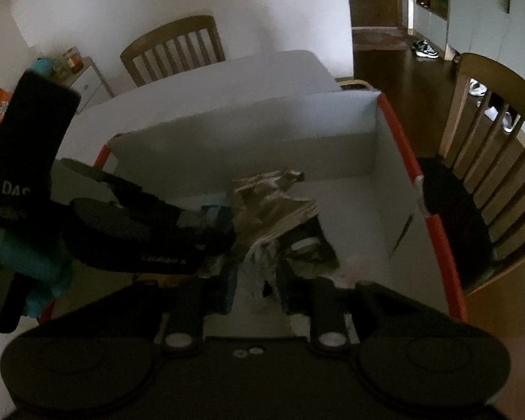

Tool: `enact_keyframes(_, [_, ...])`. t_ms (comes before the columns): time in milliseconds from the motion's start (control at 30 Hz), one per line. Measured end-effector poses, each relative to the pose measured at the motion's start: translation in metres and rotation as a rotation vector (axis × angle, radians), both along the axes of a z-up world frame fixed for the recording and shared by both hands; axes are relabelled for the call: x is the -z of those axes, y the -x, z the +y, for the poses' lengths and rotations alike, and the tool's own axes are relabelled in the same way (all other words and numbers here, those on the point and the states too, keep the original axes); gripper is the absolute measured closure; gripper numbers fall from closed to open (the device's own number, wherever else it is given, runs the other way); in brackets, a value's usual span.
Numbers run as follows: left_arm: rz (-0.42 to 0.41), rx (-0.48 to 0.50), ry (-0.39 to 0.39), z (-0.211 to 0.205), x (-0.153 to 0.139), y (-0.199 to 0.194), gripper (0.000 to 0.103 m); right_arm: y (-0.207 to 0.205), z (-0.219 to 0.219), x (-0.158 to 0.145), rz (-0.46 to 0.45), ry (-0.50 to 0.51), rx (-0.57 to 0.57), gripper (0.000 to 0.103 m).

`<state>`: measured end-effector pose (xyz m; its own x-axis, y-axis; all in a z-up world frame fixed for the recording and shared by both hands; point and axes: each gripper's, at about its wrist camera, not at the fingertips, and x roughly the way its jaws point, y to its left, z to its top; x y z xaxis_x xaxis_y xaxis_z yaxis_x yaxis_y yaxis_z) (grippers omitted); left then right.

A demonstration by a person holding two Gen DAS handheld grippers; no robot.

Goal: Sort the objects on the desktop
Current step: 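Lower into the box and open the right tool while the left tool releases the dark bag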

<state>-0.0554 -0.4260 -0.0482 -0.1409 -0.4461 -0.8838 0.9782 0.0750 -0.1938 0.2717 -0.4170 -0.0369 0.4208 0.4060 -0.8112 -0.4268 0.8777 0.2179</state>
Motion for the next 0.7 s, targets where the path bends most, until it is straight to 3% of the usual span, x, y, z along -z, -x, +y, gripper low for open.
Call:
enact_keyframes(100, [0.000, 0.001, -0.004, -0.001, 0.000, 0.001, 0.066, -0.001, -0.006, -0.004, -0.014, -0.003, 0.017, 0.073])
enact_keyframes(267, [-0.005, 0.001, -0.021, -0.002, 0.001, 0.001, 0.048, -0.001, -0.014, -0.007, -0.022, -0.004, 0.031, 0.067])
enact_keyframes(333, [-0.004, -0.006, -0.015, -0.001, 0.000, 0.000, 0.033, 0.000, -0.015, -0.008, -0.024, -0.003, 0.027, 0.064])
enact_keyframes(433, [-0.005, -0.012, -0.008, 0.000, -0.002, -0.001, 0.024, 0.004, -0.016, -0.010, -0.040, 0.002, 0.005, 0.060])
enact_keyframes(533, [-0.002, -0.011, 0.004, 0.004, -0.005, -0.001, 0.020, 0.008, -0.019, -0.013, -0.054, -0.003, -0.010, 0.056])
enact_keyframes(600, [0.001, -0.020, 0.021, 0.008, -0.009, -0.002, 0.020, 0.011, -0.020, -0.017, -0.068, -0.010, -0.015, 0.045])
enact_keyframes(700, [0.000, -0.032, 0.044, 0.013, -0.017, -0.002, 0.018, 0.015, -0.022, -0.022, -0.087, -0.014, -0.016, 0.041])
